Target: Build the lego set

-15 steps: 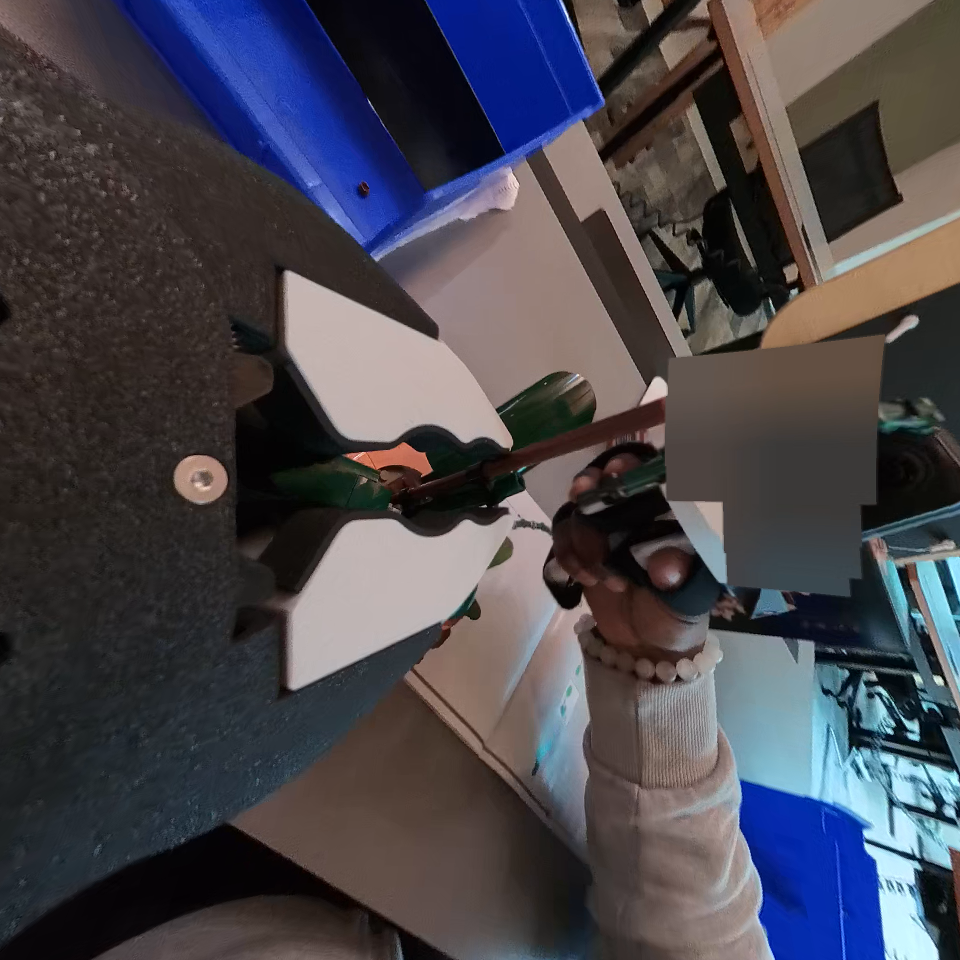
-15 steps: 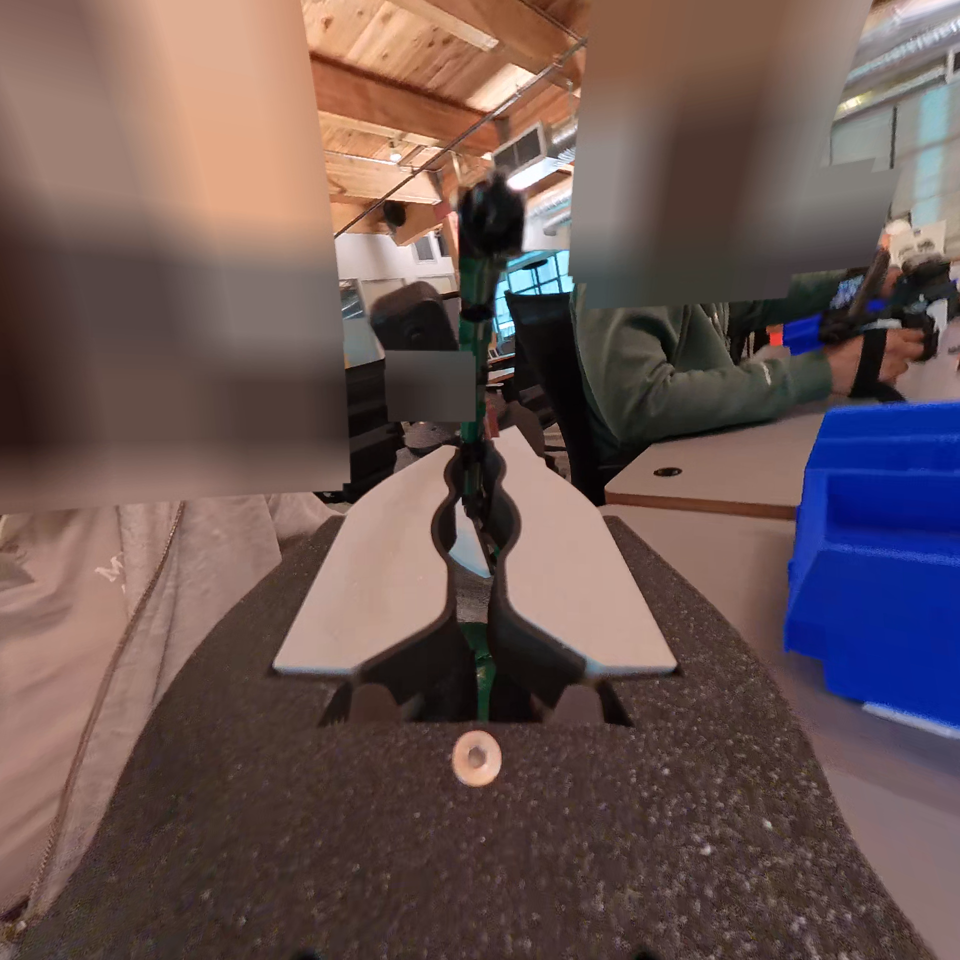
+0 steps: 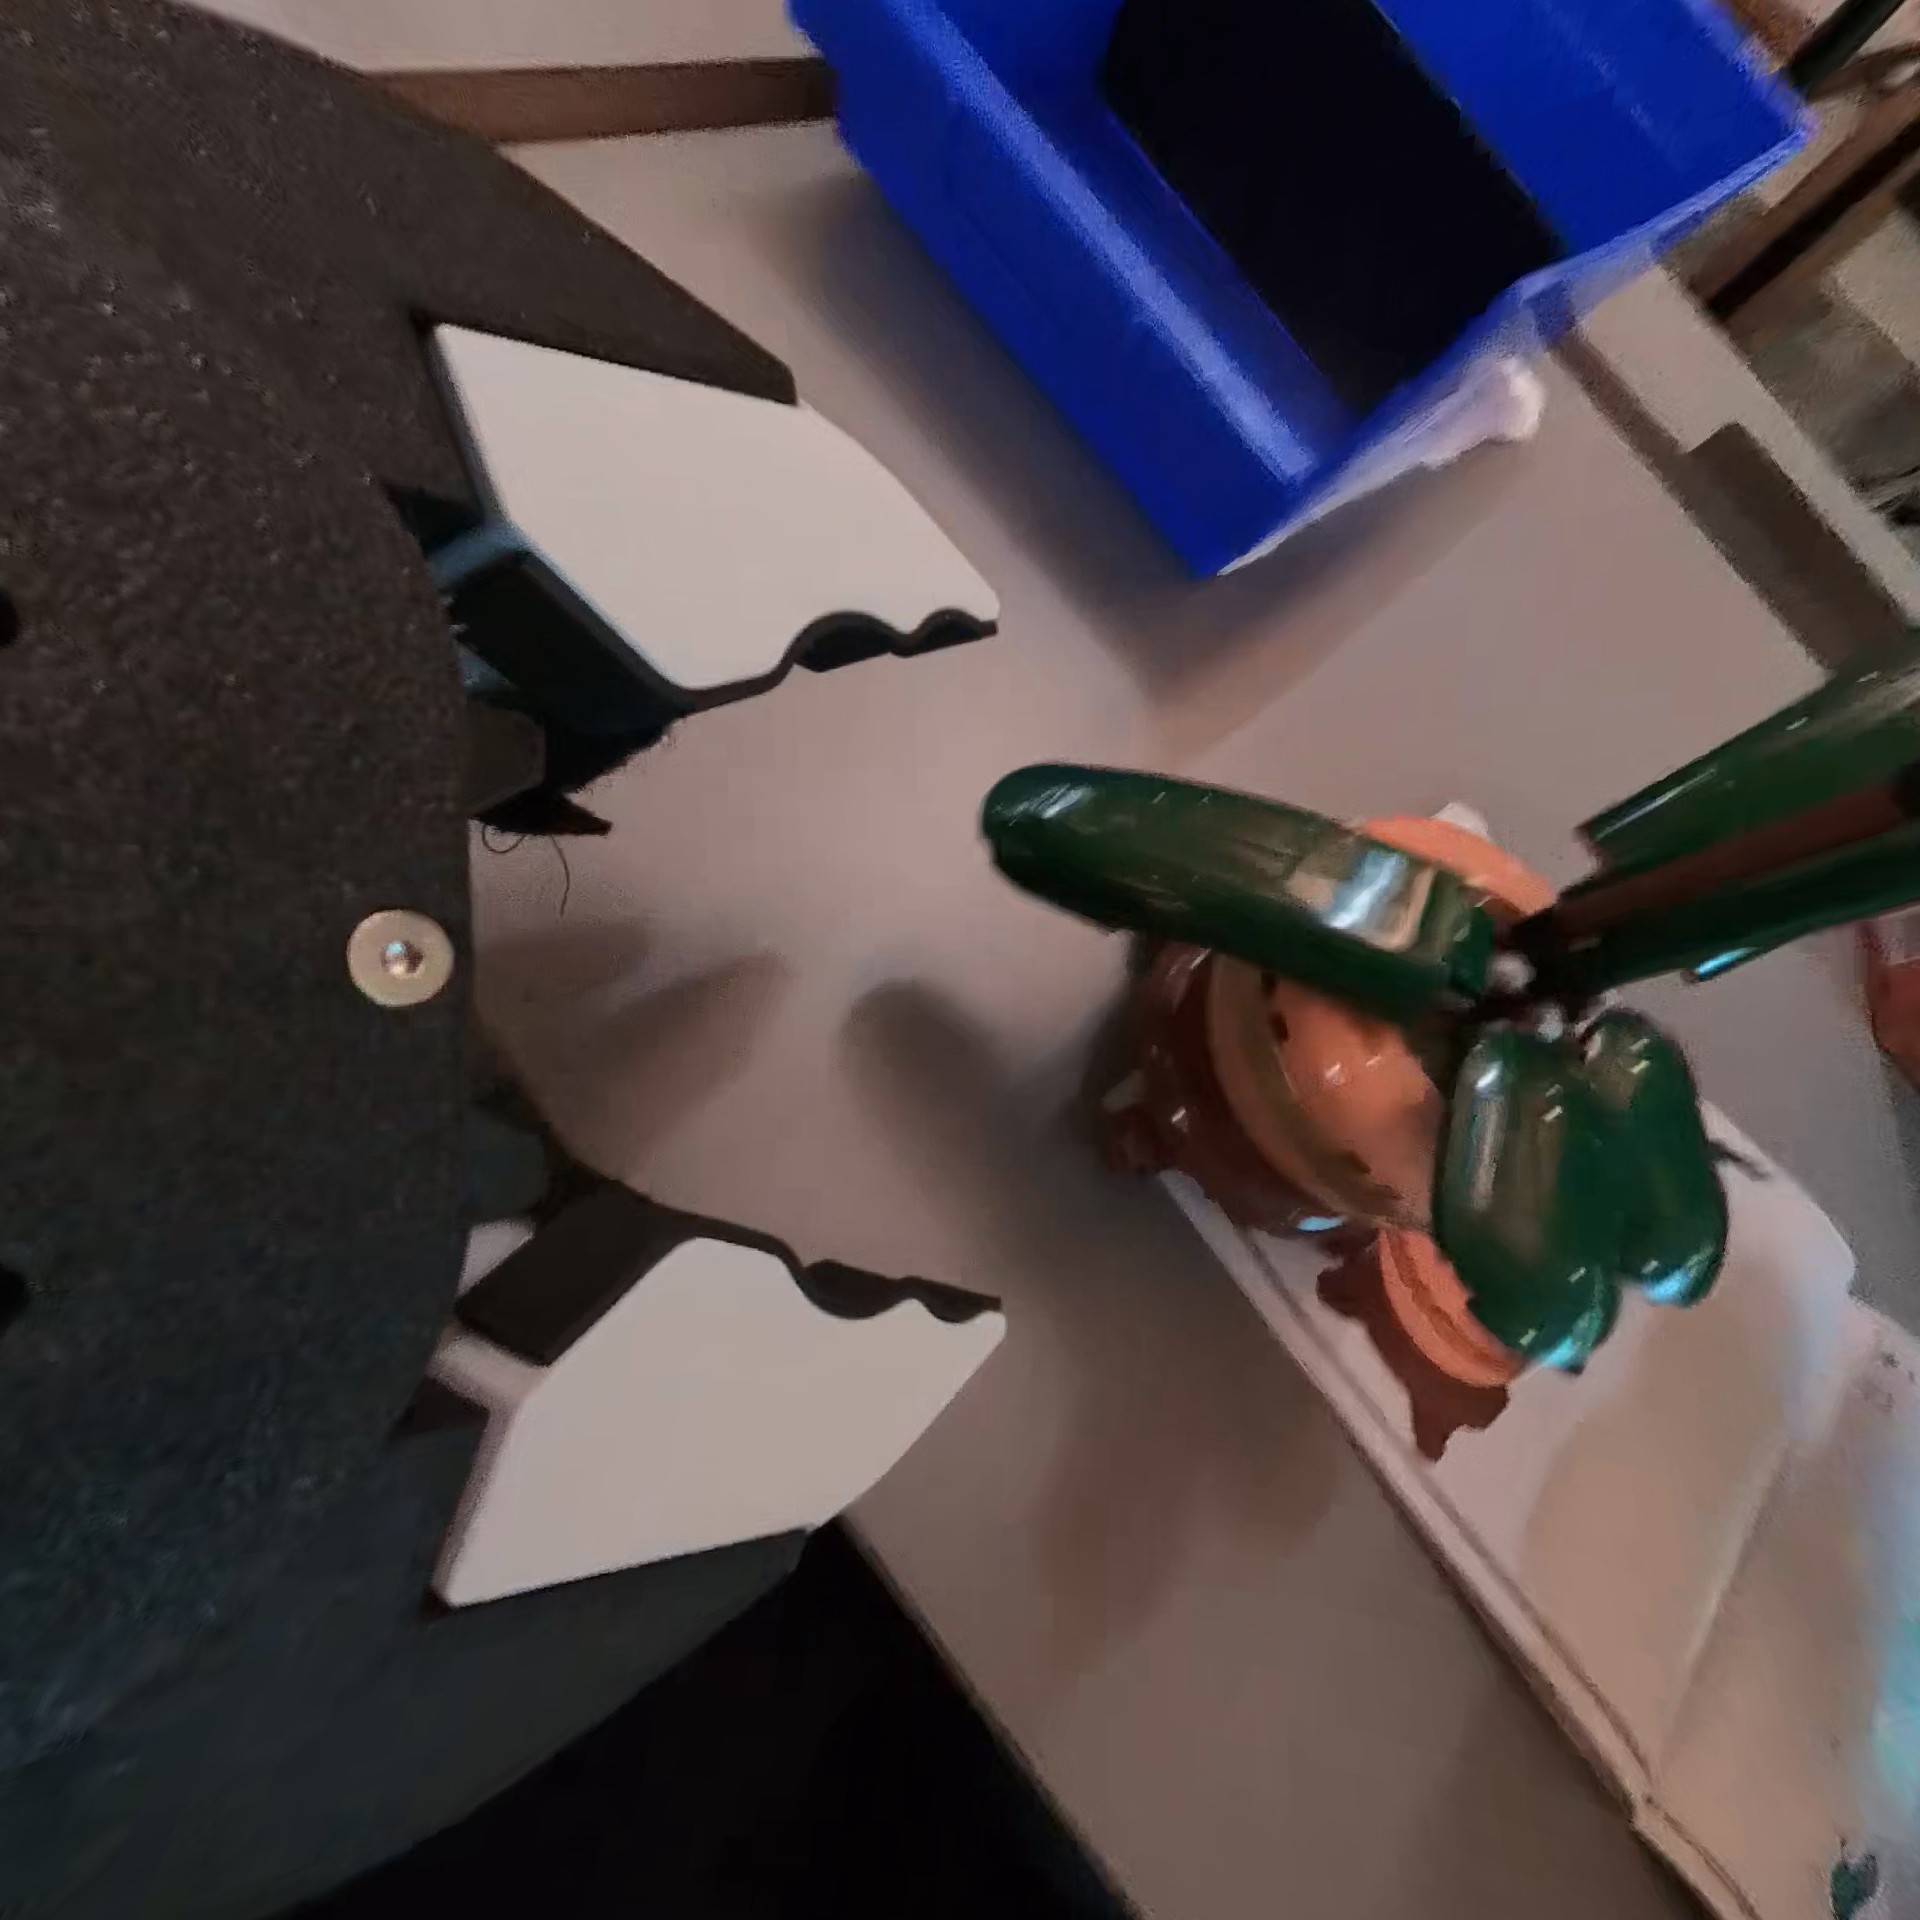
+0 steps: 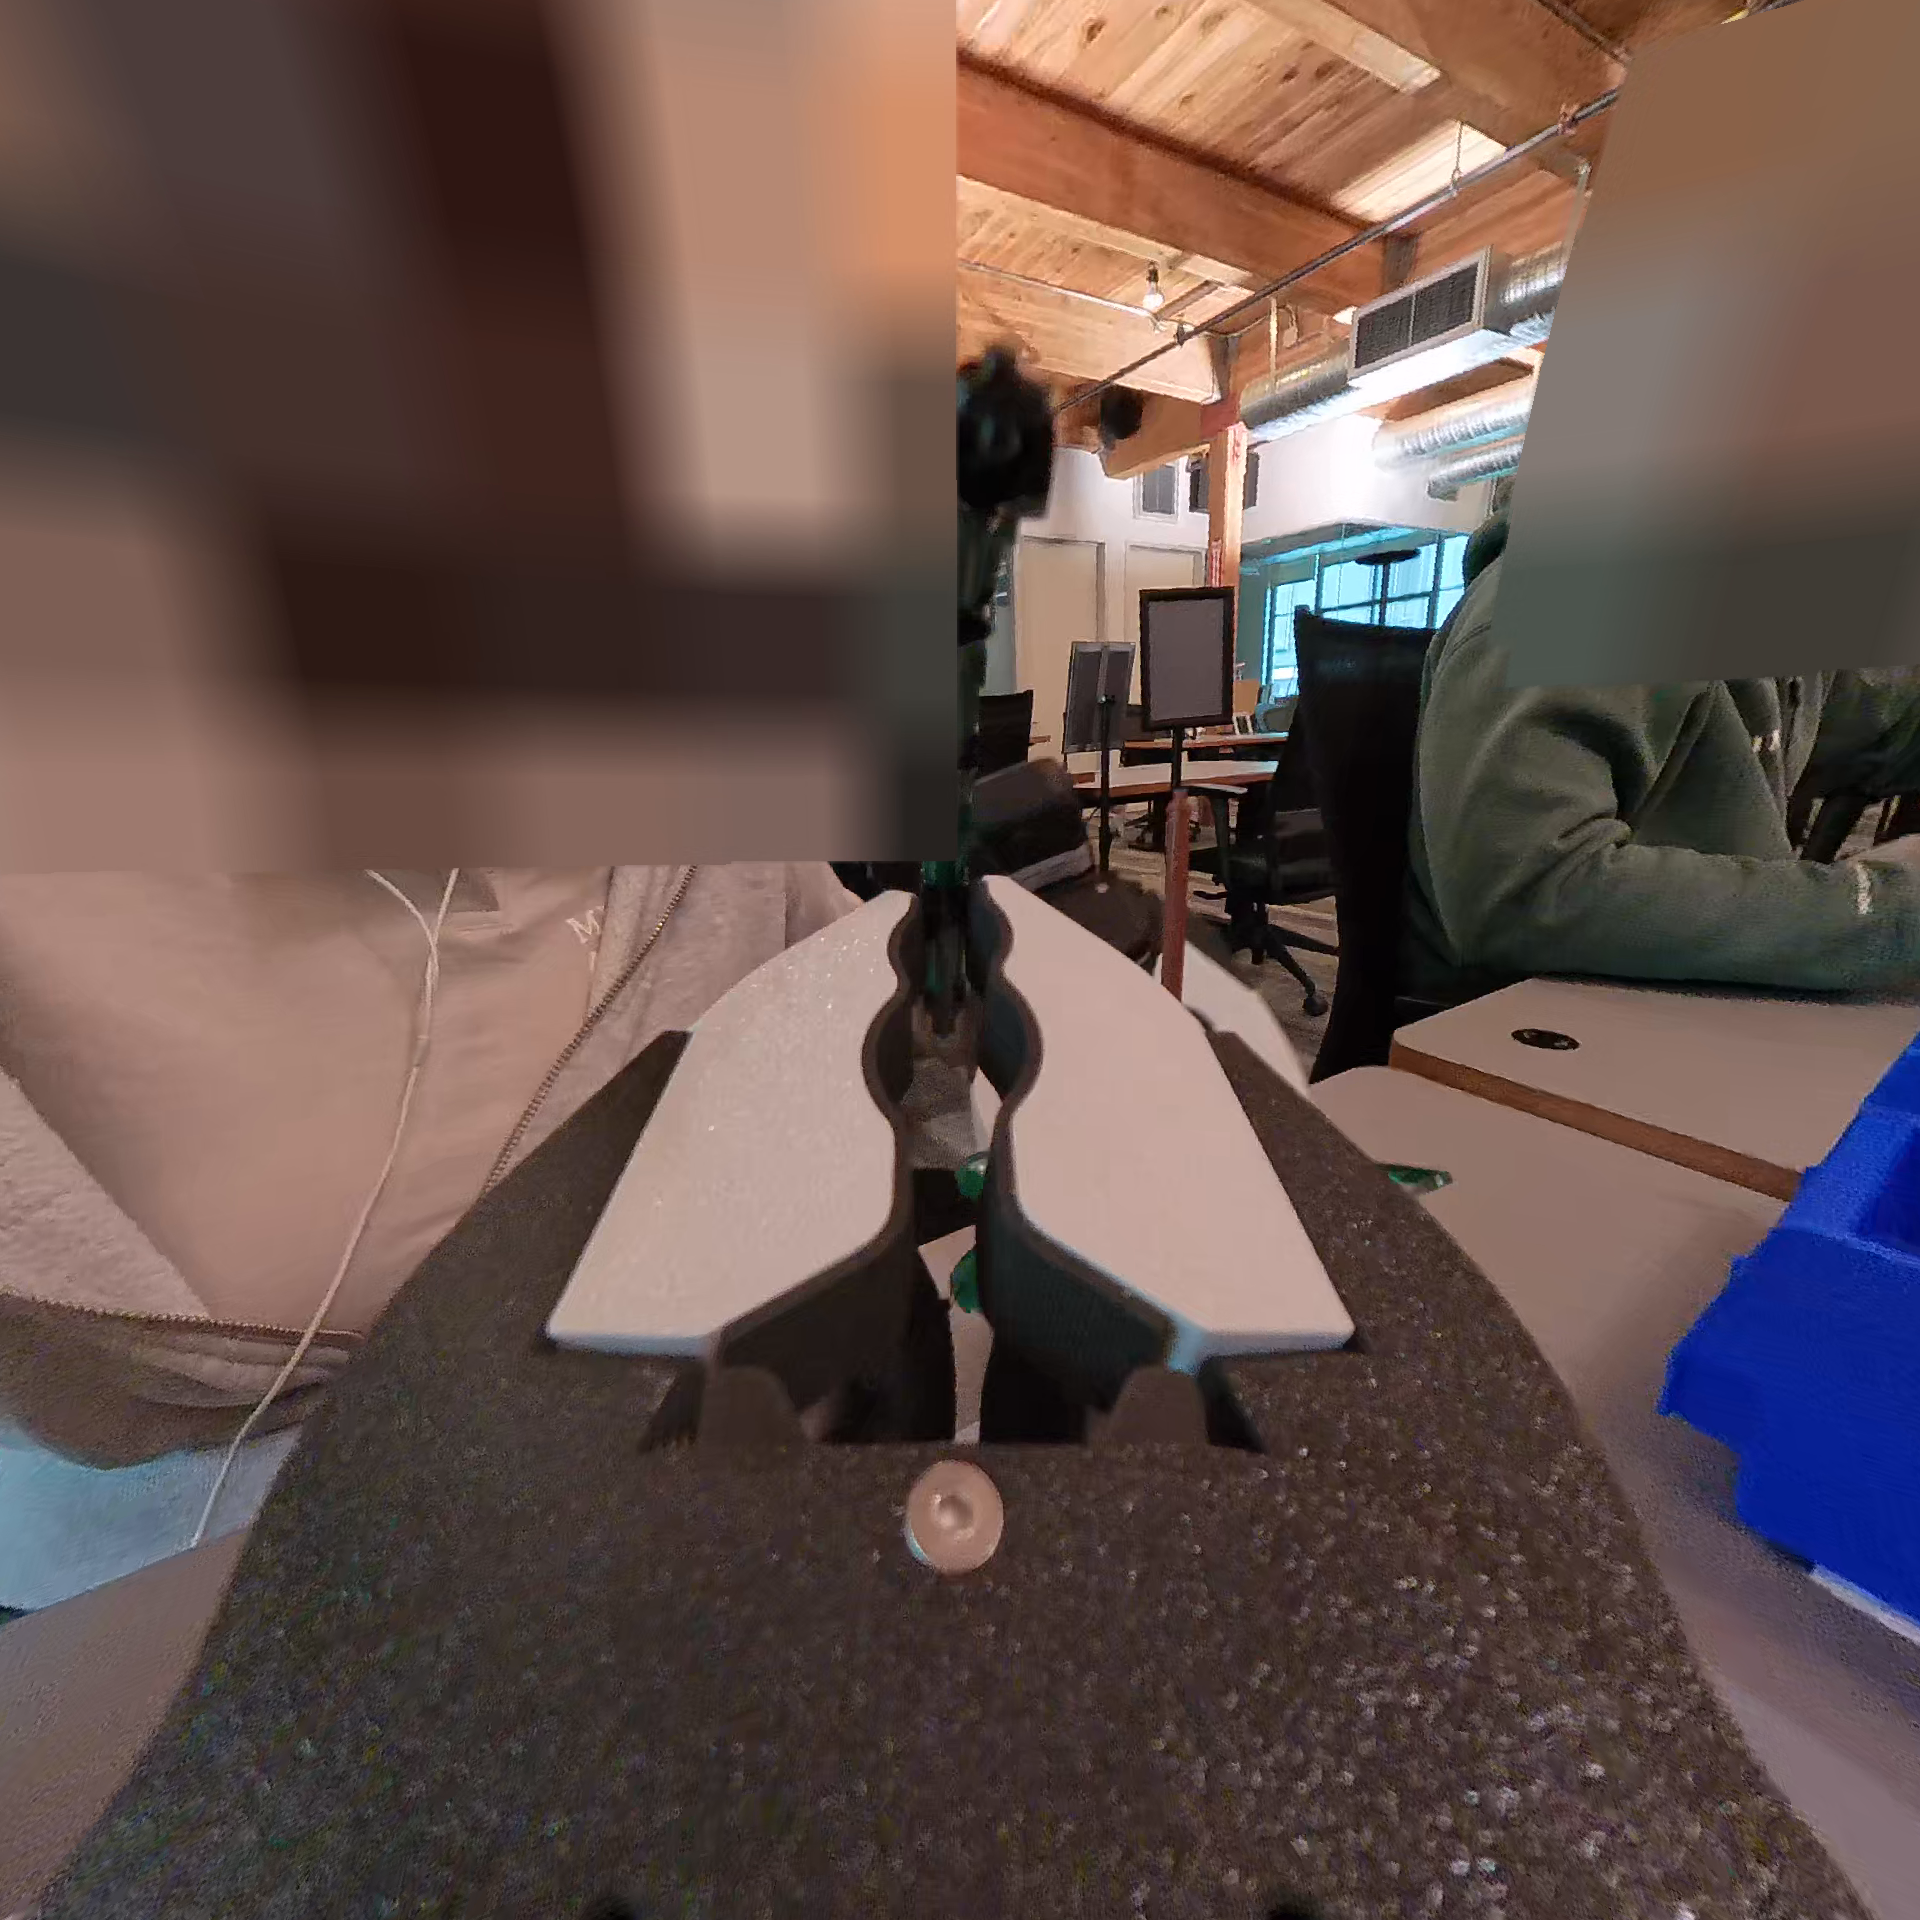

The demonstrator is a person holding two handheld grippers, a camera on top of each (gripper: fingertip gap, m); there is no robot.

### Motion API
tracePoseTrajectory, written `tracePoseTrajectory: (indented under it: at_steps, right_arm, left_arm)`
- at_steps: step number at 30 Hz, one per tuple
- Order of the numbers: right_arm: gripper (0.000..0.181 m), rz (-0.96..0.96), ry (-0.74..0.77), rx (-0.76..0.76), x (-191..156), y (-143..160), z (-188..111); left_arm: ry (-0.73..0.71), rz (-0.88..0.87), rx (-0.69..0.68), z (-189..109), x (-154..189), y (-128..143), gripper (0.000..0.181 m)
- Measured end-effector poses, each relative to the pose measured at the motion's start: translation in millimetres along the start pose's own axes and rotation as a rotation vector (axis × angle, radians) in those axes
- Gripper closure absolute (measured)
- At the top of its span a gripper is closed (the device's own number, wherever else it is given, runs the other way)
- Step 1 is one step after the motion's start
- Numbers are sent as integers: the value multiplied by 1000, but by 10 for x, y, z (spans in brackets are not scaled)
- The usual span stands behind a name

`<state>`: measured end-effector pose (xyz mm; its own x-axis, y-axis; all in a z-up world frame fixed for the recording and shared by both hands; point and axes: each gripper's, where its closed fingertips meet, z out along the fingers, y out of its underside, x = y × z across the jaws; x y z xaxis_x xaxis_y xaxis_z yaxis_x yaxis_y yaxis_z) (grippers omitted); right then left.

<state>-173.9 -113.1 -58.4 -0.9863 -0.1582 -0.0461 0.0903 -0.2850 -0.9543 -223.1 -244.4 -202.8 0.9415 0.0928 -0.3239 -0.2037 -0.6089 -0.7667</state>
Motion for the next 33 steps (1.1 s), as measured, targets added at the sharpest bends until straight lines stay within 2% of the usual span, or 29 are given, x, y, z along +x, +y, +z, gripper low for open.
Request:
tracePoseTrajectory:
  at_steps: [2,4,8,11,13,16,19,22,26,29,33]
  right_arm:
    - [175,10,30,-42,6,83,14]
    - [175,7,54,-86,-33,129,22]
    - [175,-22,98,-99,-133,86,-30]
    - [175,-17,128,-75,-198,53,-89]
    - [175,-5,136,-69,-265,54,-110]
    - [175,9,148,-97,-386,110,-98]
    - [175,-11,181,-101,-498,128,-28]
    - [175,-38,310,-48,-475,89,30]
    - [175,-84,547,74,-349,23,28]
    - [175,-86,653,222,-304,-40,-30]
    - [175,-122,694,216,-242,-56,-85]
  left_arm:
    - [72,28,74,109,-31,-239,59]
    - [211,54,43,199,36,-400,53]
    - [364,155,-116,452,99,-380,62]
    - [426,231,-169,569,174,-312,76]
    - [436,300,-119,620,168,-346,94]
    - [535,385,-48,674,195,-394,95]
    - [699,568,79,694,266,-459,95]
    - [840,703,163,739,325,-552,95]
    - [978,797,181,831,392,-610,95]
    - [954,786,156,891,342,-612,96]
    - [718,730,207,848,59,-704,91]
